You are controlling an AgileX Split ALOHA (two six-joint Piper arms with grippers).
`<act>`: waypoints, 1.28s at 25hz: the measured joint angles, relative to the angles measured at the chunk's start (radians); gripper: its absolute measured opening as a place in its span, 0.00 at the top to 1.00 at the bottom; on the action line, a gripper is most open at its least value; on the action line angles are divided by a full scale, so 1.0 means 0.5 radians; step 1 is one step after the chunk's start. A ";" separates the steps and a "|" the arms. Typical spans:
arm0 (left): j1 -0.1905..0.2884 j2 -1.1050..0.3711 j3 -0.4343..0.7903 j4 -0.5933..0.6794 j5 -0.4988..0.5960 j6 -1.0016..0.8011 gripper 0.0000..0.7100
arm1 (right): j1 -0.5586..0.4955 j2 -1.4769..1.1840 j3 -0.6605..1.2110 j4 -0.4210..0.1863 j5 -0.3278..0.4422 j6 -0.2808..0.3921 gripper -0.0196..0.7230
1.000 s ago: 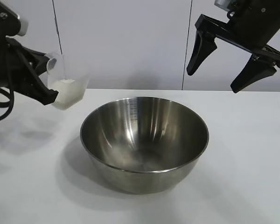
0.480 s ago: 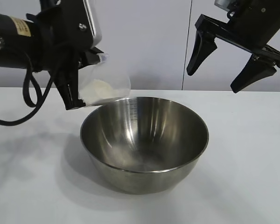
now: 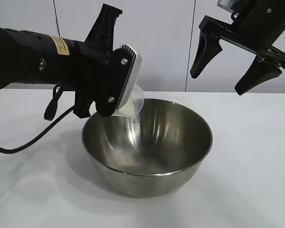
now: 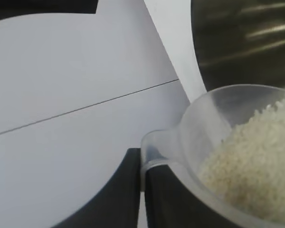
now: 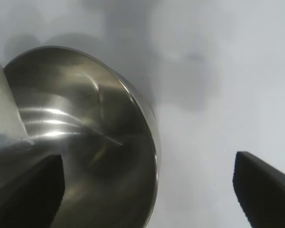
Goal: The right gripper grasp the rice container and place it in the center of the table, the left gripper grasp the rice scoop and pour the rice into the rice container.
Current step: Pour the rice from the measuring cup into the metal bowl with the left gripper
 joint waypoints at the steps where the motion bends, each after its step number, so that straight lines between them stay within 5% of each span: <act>1: 0.000 0.001 -0.002 0.060 0.000 0.020 0.99 | 0.000 0.000 0.000 0.000 0.000 -0.003 0.08; 7: 0.002 0.052 -0.007 0.502 0.114 0.052 0.99 | 0.000 0.000 0.000 -0.040 0.026 -0.006 0.08; 32: 0.006 0.054 -0.198 1.408 0.479 -0.004 0.99 | 0.000 0.000 0.000 -0.090 0.058 -0.006 0.08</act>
